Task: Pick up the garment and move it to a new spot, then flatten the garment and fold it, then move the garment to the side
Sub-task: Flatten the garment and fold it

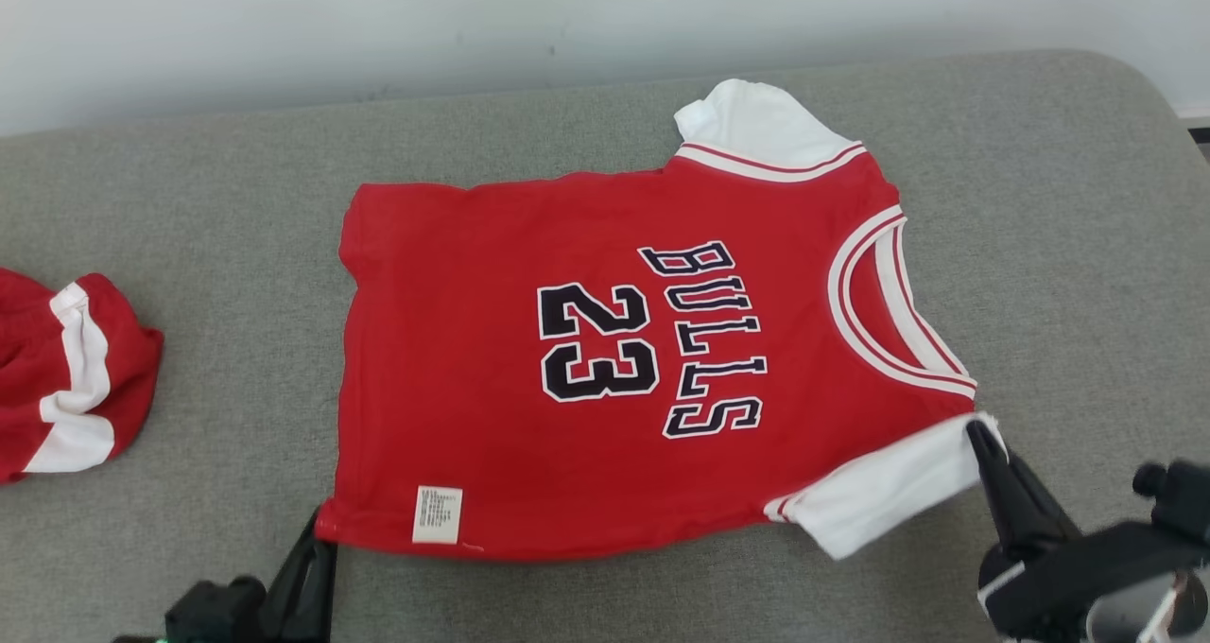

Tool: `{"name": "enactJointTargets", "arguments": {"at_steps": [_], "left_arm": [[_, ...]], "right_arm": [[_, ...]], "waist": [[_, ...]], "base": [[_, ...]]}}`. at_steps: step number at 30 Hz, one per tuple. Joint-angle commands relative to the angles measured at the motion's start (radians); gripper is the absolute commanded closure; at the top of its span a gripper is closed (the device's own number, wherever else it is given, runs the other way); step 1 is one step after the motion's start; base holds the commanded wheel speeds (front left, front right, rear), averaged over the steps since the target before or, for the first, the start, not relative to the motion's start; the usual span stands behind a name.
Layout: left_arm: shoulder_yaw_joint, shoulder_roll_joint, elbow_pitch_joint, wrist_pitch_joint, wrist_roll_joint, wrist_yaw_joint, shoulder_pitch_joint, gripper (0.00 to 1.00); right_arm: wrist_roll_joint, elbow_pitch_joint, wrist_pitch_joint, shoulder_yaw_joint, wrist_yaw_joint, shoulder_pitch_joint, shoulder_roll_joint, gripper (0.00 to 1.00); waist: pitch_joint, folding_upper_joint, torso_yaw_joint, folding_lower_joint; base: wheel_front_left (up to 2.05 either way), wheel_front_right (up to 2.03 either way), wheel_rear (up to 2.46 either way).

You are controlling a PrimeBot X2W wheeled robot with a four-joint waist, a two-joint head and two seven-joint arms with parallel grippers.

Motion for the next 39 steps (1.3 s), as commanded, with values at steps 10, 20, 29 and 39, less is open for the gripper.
{"name": "enactJointTargets", "arguments": {"at_steps": [10, 20, 29, 39], "left_arm": [[-0.022, 0.01, 0.089, 0.041, 0.025, -0.059, -0.216, 1.0], [-0.045, -0.013, 0.259, 0.028, 0.033, -0.114, -0.382, 1.0], [-0.036, -0.039, 0.347, -0.013, 0.018, -0.117, -0.355, 0.0], [-0.012, -0.079, 0.297, -0.028, -0.004, -0.094, -0.242, 0.0]], "right_arm": [[0.001, 0.247, 0.031, 0.026, 0.0, -0.354, -0.036, 1.0], [-0.015, 0.529, -0.08, 0.077, 0.0, -0.572, -0.052, 0.02], [-0.013, 0.634, -0.227, 0.169, 0.0, -0.536, -0.119, 0.0], [-0.051, 0.639, -0.326, 0.255, 0.0, -0.395, -0.23, 0.0]], "waist": [[0.072, -0.0001, 0.013, -0.0001], [0.096, -0.0001, 0.026, -0.0001], [0.052, -0.0001, 0.029, -0.0001], [0.022, -0.0001, 0.036, -0.0001]], "base": [[0.0, 0.0, 0.0], [0.0, 0.0, 0.0], [0.0, 0.0, 0.0], [0.0, 0.0, 0.0]]}}
